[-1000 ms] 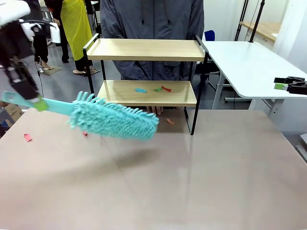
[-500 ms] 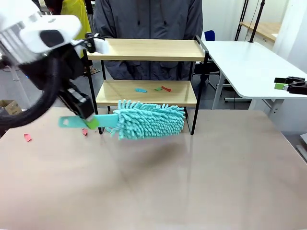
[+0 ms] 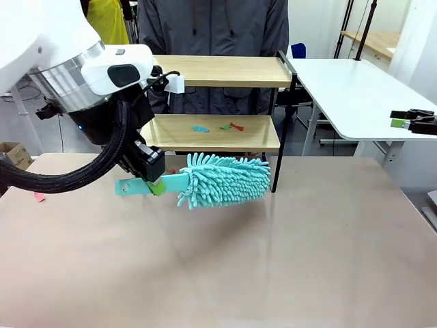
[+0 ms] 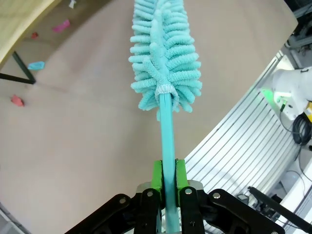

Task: Clean the shelf.
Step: Clean the specific section of the Shelf indicated by the human with the Duster.

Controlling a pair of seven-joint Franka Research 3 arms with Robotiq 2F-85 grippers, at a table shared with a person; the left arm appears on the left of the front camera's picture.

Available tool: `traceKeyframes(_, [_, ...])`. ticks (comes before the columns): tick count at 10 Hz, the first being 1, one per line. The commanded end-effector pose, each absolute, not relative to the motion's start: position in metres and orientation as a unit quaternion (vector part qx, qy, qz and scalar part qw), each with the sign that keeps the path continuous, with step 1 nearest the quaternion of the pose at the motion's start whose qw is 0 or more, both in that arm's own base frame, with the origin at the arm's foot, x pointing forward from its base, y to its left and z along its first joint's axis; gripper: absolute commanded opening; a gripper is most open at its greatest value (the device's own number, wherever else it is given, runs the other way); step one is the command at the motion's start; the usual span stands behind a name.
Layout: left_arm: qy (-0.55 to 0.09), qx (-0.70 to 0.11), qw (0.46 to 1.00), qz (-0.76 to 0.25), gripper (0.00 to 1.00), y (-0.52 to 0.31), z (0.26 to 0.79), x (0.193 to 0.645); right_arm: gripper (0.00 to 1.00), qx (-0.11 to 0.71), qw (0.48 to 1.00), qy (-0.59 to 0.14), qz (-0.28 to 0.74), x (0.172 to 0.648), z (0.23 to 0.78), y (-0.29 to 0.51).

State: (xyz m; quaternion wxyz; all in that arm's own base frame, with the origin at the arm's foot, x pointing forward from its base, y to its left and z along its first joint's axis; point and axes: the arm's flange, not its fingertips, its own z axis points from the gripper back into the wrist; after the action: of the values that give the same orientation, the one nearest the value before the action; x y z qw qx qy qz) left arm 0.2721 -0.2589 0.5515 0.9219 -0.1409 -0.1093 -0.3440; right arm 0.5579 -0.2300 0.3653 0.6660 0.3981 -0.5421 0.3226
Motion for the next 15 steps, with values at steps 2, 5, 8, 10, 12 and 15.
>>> traceKeyframes(2, [-0.118,-0.103,0.947,-0.280,0.13,-0.268,0.556,0.283,1.00,0.397,0.664,-0.544,0.324,0.558,0.369,-0.227])
traceKeyframes(5, [-0.124,-0.071,0.964,-0.224,0.13,-0.330,0.541,0.289,1.00,0.397,0.664,-0.544,0.324,0.558,0.369,-0.227])
traceKeyframes(8, [-0.136,-0.114,0.967,-0.180,0.13,-0.373,0.518,0.284,1.00,0.397,0.664,-0.544,0.324,0.558,0.369,-0.227])
traceKeyframes(10, [-0.157,-0.102,0.973,-0.133,0.13,-0.401,0.497,0.276,1.00,0.397,0.664,-0.544,0.324,0.558,0.369,-0.227])
traceKeyframes(12, [-0.181,-0.096,0.973,-0.107,0.13,-0.423,0.483,0.269,1.00,0.397,0.664,-0.544,0.324,0.558,0.369,-0.227])
traceKeyframes(15, [-0.223,-0.098,0.967,-0.076,0.13,-0.449,0.461,0.274,1.00,0.397,0.664,-0.544,0.324,0.558,0.369,-0.227])
